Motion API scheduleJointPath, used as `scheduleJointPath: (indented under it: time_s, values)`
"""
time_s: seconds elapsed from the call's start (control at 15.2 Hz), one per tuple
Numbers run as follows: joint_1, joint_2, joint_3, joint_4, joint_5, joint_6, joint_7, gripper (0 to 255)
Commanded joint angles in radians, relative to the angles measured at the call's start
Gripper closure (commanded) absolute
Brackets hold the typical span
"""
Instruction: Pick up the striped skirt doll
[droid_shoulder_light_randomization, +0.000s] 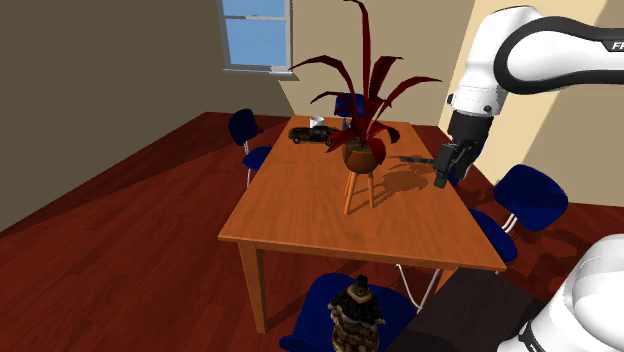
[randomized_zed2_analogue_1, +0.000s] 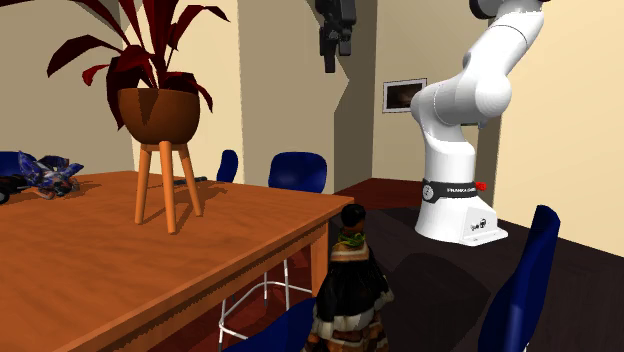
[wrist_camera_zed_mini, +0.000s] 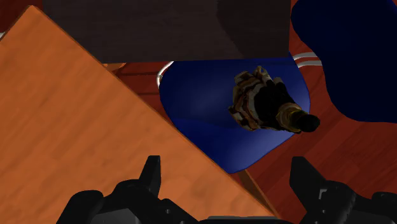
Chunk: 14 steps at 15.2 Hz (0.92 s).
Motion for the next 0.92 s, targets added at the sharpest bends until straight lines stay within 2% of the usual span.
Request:
scheduleJointPath:
  time_s: [0.0, 0.46, 0.86]
  values:
    - [0.000, 0.000, 0.000, 0.000, 0.000, 0.000, 0.000, 0]
    - [0.061, 0.014, 0.114, -0.175, 0.074, 0.248, 0.072, 0]
    - [0.117, 0.107, 0.225, -0.271, 0.136, 0.489, 0.137, 0]
